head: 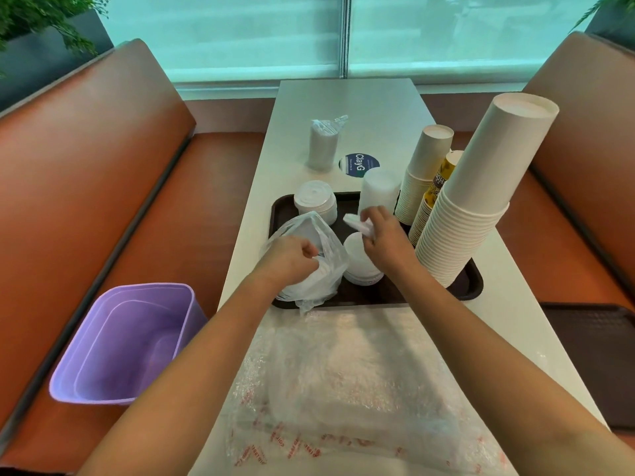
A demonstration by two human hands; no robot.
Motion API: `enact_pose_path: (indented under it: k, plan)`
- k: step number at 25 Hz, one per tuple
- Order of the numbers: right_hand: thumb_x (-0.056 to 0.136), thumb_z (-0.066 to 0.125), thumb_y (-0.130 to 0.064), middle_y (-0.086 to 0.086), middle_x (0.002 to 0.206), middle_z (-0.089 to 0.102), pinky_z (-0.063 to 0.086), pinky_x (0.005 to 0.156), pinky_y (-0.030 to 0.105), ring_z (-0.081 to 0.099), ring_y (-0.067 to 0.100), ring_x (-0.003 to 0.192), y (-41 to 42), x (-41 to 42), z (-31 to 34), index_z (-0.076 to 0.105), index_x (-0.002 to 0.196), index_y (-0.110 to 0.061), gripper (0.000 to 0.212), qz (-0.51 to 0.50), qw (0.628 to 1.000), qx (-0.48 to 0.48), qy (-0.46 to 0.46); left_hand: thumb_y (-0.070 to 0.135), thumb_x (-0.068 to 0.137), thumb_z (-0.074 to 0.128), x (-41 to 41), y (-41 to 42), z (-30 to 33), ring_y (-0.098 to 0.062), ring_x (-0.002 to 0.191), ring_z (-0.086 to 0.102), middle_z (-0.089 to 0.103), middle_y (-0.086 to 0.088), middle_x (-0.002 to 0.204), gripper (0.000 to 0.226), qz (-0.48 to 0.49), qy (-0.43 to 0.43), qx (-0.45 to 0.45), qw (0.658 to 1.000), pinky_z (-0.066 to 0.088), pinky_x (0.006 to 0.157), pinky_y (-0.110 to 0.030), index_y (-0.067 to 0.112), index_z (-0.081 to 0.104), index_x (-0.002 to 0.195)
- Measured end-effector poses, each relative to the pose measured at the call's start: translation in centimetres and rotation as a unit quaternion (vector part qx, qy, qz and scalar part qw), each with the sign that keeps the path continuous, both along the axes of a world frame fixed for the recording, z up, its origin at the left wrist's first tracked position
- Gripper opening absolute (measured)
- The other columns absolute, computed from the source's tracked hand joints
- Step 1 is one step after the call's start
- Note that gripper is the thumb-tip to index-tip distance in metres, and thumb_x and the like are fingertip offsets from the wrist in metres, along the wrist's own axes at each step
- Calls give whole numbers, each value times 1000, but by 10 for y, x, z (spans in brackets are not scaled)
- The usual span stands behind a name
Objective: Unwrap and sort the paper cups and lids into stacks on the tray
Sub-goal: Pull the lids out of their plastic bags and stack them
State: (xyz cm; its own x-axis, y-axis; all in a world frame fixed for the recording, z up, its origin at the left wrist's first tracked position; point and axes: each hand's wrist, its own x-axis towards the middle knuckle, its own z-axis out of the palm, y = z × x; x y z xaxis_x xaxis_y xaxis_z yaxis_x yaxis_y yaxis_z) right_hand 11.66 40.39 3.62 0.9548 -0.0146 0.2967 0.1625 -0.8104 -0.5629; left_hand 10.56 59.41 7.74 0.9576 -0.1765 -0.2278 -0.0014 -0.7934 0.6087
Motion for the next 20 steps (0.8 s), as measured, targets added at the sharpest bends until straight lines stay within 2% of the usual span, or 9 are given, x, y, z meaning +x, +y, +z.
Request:
enact_pose_path:
  k: [2,5,10,14,17,18,20]
  plan:
    - [82,61,-1,12,124,52,46,83,38,49,32,107,-2,0,-15,55,114,-6,32,15,995,-95,12,15,86,59,3,-1,-13,-9,87,54,64,2,98,20,-28,-10,5,1000,39,78,-19,15,67,105]
    - [82,62,-4,10,130,50,41,92,37,44,30,115,-7,1,-25,53,118,-9,37,23,987,-151,50,16,87,58,7,1,-24,-9,87,53,65,1,102,22,-42,-12,18,999,39,79,-19,15,66,108]
    - [80,63,-14,7,130,48,36,96,35,39,27,120,-11,2,-29,51,119,-12,41,51,984,-138,103,15,89,56,12,2,-29,-9,87,51,60,3,97,20,-43,-25,28,998,38,78,-20,13,65,108]
    - [77,62,-39,6,134,46,34,100,38,34,26,124,-12,0,-35,51,120,-15,51,68,979,-142,130,18,91,55,13,0,-31,-11,84,50,56,4,89,19,-43,-34,43,998,37,76,-21,11,65,106]
    - [85,58,-49,5,135,45,32,102,39,32,26,126,-9,-1,-40,52,119,-19,45,57,980,-145,127,18,91,54,15,-1,-34,-12,84,50,56,1,87,18,-41,-47,54,997,37,77,-22,9,65,104]
    - [87,56,-49,5,133,46,33,101,39,33,27,124,-7,0,-39,52,116,-19,42,52,979,-150,127,17,92,53,15,-2,-35,-13,86,51,59,-2,89,17,-50,-53,70,995,38,78,-22,9,64,103]
    - [87,55,-50,7,128,46,33,98,40,35,28,120,-3,4,-36,52,111,-18,40,43,976,-170,126,16,95,50,14,-5,-36,-19,102,55,61,-8,107,19,-77,-42,111,990,39,89,-26,11,59,110]
